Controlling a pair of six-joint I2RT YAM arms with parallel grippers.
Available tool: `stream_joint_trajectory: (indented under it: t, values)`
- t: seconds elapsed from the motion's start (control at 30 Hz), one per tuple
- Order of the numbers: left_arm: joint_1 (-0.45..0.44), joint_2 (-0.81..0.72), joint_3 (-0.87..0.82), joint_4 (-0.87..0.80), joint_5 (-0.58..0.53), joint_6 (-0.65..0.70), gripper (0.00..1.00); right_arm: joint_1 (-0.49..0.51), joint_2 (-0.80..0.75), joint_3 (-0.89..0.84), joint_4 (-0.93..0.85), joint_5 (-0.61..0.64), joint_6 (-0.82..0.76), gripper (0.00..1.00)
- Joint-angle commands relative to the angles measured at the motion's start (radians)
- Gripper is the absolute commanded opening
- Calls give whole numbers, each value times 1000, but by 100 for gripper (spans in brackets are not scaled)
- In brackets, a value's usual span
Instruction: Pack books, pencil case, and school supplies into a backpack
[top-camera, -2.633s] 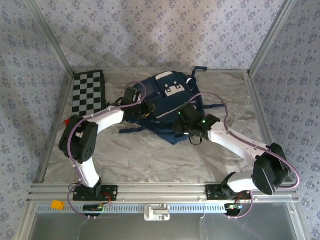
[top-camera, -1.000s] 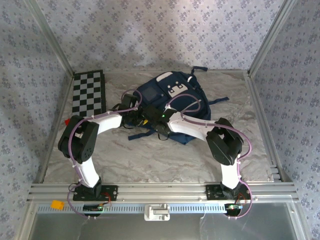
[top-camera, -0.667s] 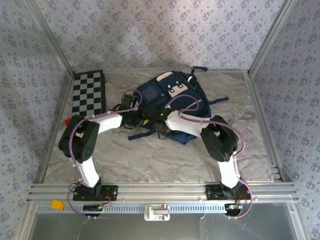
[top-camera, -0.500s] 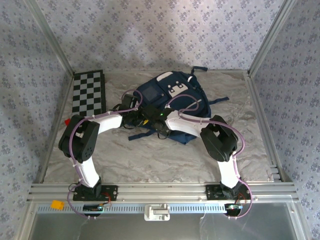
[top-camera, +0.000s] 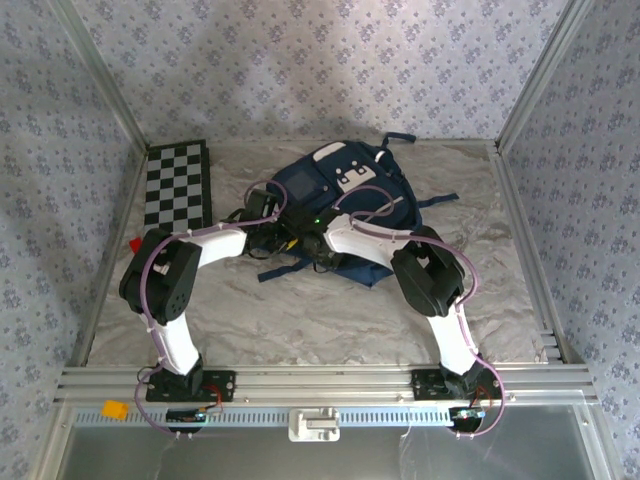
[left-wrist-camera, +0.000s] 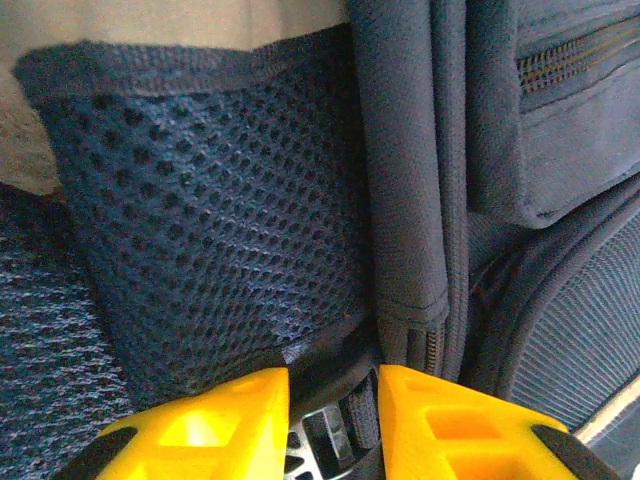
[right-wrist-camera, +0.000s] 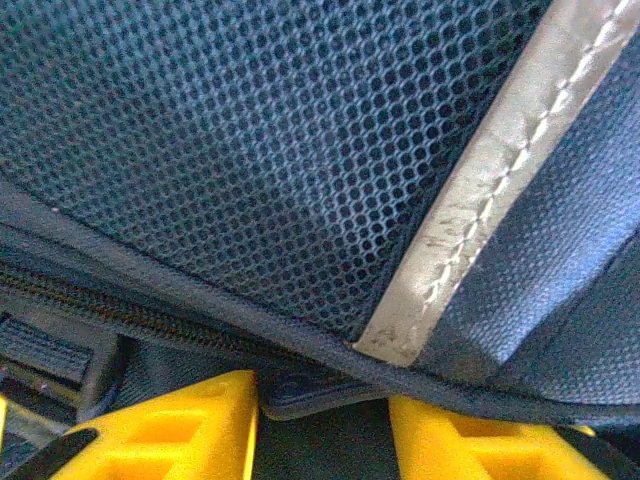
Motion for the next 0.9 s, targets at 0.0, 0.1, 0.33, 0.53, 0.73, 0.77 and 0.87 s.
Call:
stream_joint_trajectory:
  t: [0.0, 0.1, 0.33, 0.53, 0.73, 0.77, 0.87]
  values:
    - [1, 34, -7, -94, -62, 24, 30, -26, 18, -10, -42, 77, -1, 34]
    - [19, 57, 4, -107, -71, 32, 30, -12, -30, -28, -87, 114, -30, 25]
    - [38, 82, 36, -130, -95, 62, 29, 12, -165, -83, -150, 177, -181, 8]
    - [35, 62, 31, -118, -82, 55, 29, 7, -277, -170, -121, 141, -315, 0]
    - [16, 47, 22, -115, -72, 50, 29, 8, -345, -226, -73, 123, -447, 0]
    - [13, 44, 20, -117, -70, 53, 29, 13, -356, -231, -71, 125, -470, 0]
    - [13, 34, 20, -119, -53, 40, 29, 16, -386, -255, -40, 75, -530, 0]
